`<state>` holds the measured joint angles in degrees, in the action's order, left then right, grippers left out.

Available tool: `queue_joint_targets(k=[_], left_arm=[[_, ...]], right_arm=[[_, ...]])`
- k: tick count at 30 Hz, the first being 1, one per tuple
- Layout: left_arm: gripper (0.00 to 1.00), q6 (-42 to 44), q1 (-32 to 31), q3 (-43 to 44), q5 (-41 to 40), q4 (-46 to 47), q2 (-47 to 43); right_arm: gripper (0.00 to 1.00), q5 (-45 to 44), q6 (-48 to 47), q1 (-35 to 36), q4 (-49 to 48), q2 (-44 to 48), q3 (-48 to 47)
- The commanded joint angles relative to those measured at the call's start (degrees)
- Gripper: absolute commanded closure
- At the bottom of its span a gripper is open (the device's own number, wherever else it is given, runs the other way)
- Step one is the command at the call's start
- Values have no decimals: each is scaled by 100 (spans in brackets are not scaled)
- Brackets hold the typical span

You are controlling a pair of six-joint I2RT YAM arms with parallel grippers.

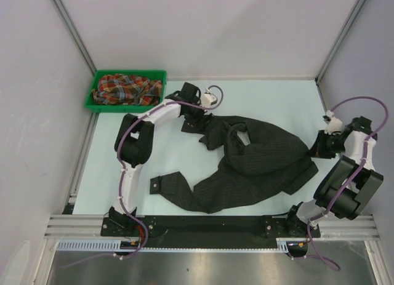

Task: Fold and stack the long sleeve shirts
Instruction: Flatten the shirt out

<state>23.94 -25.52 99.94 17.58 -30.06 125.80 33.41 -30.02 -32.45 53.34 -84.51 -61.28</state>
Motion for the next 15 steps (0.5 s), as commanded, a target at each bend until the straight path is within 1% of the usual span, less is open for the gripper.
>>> queue_joint_targets(k=[1,2,4,5,6,7,8,9,12,13,15], left_arm=[[6,-4,-313,403,-571,-87,225],[19,5,-322,403,-685,-122,261],[37,23,-305,377,-905,-236,270],[40,5,-261,307,-732,-254,192],[34,5,-182,-15,-356,-159,-183],[27,-47,27,-288,152,8,-466],[17,-143,108,-587,462,218,-747],[13,-188,161,-1060,1074,507,-1315],[5,-171,100,-1537,1719,598,-1830],[1,-206,-22,-1582,1757,607,-1926],[1,-293,-172,-1522,1740,519,-1823]], right_arm=[[100,78,338,-613,-403,40,-244],[100,35,443,-753,-456,14,-227],[100,-1,453,-789,-500,-56,-218],[100,-1,445,-781,-474,-118,-175],[100,34,418,-789,-456,-144,-148],[100,69,418,-781,-448,-162,-113],[100,95,418,-789,-456,-180,-60],[100,113,409,-772,-465,-197,-25],[100,140,383,-719,-509,-215,54],[100,140,383,-693,-518,-224,54],[100,166,366,-649,-492,-276,46]])
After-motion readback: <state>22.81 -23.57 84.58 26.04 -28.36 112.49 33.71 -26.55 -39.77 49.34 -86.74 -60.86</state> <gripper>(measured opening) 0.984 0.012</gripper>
